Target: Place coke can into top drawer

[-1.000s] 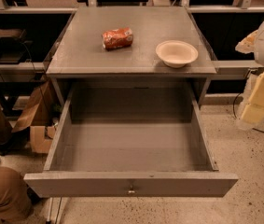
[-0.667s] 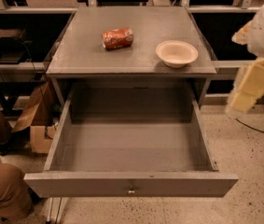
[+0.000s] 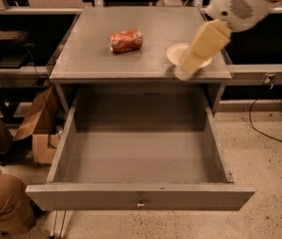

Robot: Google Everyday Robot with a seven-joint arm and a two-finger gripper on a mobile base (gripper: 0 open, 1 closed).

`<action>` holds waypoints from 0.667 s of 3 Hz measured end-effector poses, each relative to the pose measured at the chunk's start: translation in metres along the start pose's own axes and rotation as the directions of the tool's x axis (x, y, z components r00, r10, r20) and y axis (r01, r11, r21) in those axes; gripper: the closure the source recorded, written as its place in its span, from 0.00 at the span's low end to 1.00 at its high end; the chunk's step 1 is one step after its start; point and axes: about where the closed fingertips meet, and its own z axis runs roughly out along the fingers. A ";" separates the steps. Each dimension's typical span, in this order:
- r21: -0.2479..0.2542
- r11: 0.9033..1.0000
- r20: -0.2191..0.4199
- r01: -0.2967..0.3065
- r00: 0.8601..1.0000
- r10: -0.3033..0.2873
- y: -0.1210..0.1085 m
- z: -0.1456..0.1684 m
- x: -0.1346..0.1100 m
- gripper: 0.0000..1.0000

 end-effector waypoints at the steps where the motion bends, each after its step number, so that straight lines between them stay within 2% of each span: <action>1: 0.000 0.999 0.033 -0.033 0.999 0.033 -0.002 0.001 -0.012 0.00; 2: -0.005 1.000 0.043 -0.026 0.999 0.027 0.000 -0.001 -0.014 0.00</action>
Offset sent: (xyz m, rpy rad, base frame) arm 0.0061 0.0099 0.0050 0.0467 -0.0020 -0.0223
